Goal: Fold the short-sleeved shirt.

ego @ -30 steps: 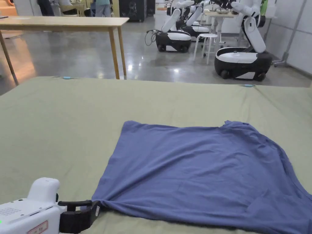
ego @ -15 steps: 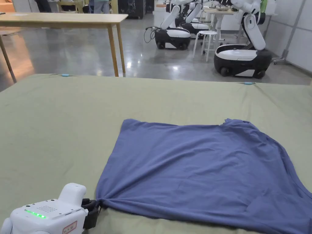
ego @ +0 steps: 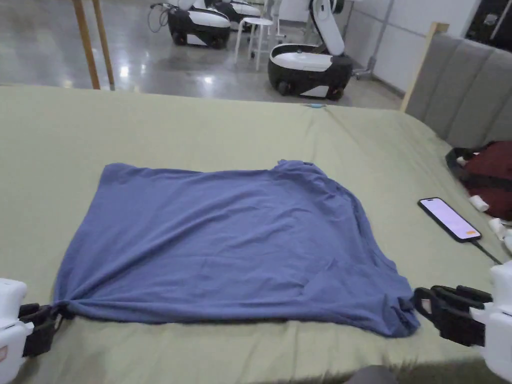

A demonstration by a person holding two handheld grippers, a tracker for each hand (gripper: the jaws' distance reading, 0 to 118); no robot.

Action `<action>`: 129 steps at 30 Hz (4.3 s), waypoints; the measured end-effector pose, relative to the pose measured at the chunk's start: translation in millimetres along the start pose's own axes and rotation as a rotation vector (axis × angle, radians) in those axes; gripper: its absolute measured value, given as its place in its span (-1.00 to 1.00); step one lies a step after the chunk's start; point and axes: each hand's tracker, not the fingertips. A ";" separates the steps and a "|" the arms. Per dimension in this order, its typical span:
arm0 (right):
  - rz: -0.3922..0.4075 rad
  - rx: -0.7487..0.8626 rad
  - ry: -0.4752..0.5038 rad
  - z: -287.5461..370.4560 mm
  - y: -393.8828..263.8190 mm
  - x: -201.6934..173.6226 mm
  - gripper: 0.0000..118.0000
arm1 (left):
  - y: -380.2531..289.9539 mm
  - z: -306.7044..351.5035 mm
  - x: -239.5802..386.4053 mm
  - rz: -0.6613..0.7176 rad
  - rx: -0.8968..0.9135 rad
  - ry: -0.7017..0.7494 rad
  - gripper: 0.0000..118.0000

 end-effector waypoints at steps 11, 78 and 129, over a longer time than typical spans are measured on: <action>-0.020 -0.194 -0.104 -108.2 -30.5 31.6 0.97 | 1.3 6.8 7.8 0.021 -0.007 -0.021 -0.90; -0.089 -0.262 -0.111 -343.1 126.2 55.1 -0.42 | 164.1 -184.1 -24.0 0.071 -0.132 0.071 0.62; -0.074 0.152 -0.064 1.9 43.7 -31.4 -0.99 | 122.5 -147.4 -22.3 0.038 -0.192 0.056 0.75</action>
